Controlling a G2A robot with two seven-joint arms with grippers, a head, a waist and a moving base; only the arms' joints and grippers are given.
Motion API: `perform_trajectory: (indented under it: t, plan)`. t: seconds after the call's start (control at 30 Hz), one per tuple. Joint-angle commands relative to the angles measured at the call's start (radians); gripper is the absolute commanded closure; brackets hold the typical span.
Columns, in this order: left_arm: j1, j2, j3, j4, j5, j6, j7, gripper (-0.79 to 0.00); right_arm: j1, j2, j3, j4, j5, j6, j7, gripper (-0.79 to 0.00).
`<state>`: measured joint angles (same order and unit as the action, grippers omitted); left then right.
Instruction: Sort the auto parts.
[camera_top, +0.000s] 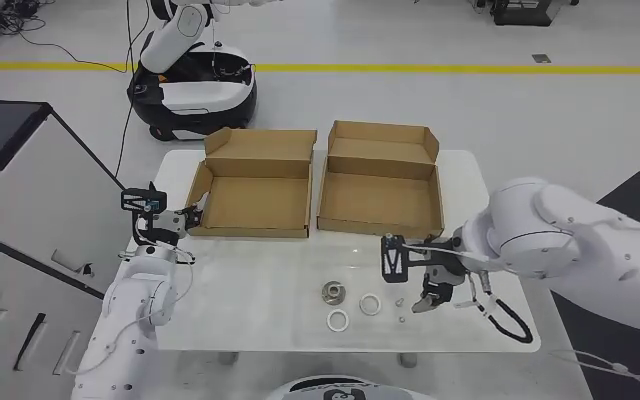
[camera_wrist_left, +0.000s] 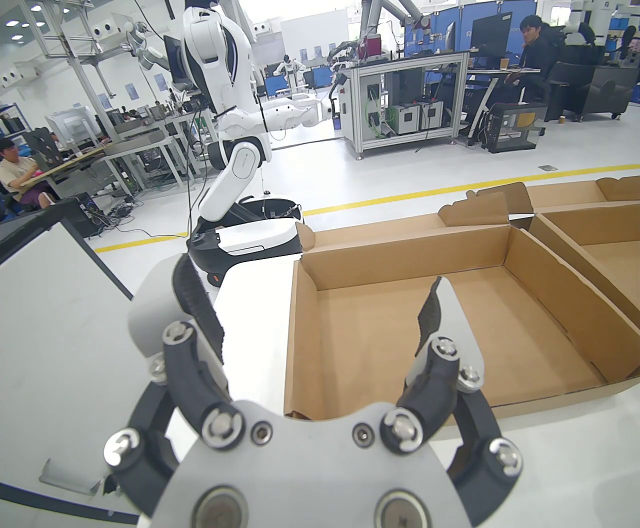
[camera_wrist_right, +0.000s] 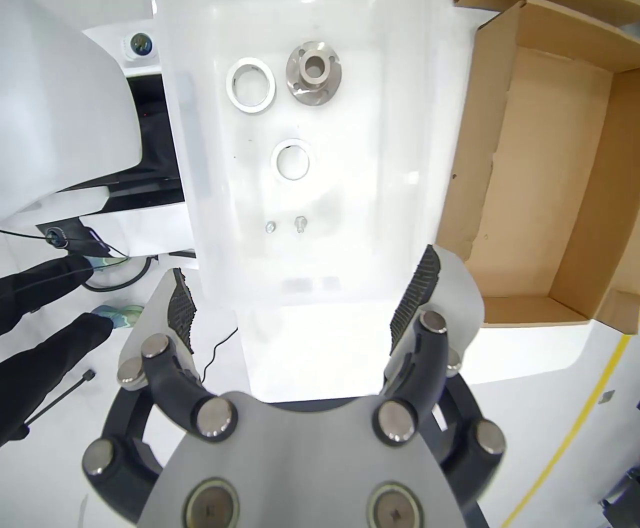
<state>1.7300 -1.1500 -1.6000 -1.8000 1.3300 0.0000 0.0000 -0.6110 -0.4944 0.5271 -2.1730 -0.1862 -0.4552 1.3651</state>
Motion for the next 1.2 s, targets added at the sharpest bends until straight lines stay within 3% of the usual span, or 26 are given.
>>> perform_trajectory:
  t: [0.0, 0.5, 0.83, 1.17]
  plan:
    - [0.000, 0.000, 0.000, 0.000, 0.000, 0.000, 0.000, -0.785, 0.041, -0.012, -0.062, 0.013, -0.002, 0.007, 0.007, -0.785]
    - [0.000, 0.000, 0.000, 0.000, 0.000, 0.000, 0.000, -0.785, 0.228, -0.125, -0.354, 0.159, -0.059, 0.007, 0.007, -0.785]
    - [0.000, 0.000, 0.000, 0.000, 0.000, 0.000, 0.000, -0.785, 0.186, -0.195, -0.357, 0.208, -0.070, 0.033, 0.033, -0.785]
    - [0.000, 0.000, 0.000, 0.000, 0.000, 0.000, 0.000, -0.785, 0.142, -0.230, -0.357, 0.237, -0.111, 0.049, 0.046, -0.785]
